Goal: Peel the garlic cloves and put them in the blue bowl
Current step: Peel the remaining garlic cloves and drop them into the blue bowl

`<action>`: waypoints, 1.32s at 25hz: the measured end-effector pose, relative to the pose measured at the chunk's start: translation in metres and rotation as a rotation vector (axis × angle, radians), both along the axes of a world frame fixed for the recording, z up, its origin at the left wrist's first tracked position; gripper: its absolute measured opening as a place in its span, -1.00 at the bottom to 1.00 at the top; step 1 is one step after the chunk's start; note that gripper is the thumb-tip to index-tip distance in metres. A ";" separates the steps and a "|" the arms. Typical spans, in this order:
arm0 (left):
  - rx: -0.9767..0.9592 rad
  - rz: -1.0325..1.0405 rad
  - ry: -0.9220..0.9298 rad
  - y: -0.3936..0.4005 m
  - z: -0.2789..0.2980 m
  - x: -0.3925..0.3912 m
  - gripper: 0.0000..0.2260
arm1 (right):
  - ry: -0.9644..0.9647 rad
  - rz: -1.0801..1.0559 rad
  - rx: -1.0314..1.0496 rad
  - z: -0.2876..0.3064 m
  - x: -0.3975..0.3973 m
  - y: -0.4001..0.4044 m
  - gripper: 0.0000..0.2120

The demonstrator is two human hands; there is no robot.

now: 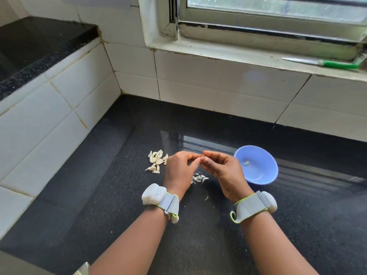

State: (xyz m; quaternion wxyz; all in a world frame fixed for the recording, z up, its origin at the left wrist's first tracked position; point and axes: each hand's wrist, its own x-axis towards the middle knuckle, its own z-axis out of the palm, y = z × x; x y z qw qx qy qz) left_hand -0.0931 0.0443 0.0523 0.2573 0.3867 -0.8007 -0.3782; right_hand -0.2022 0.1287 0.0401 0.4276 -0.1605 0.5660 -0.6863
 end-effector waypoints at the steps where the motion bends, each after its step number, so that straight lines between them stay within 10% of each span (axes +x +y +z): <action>1: 0.002 -0.001 -0.017 -0.001 0.001 0.000 -0.87 | 0.019 0.006 0.000 0.000 0.000 0.000 -0.72; 11: 0.269 0.025 -0.011 -0.012 -0.001 -0.004 -0.93 | 0.210 0.001 0.003 -0.001 -0.001 -0.003 -0.80; 33: 0.069 0.025 -0.109 -0.006 0.001 0.002 -0.91 | 0.081 0.066 0.009 -0.004 0.001 -0.003 -0.84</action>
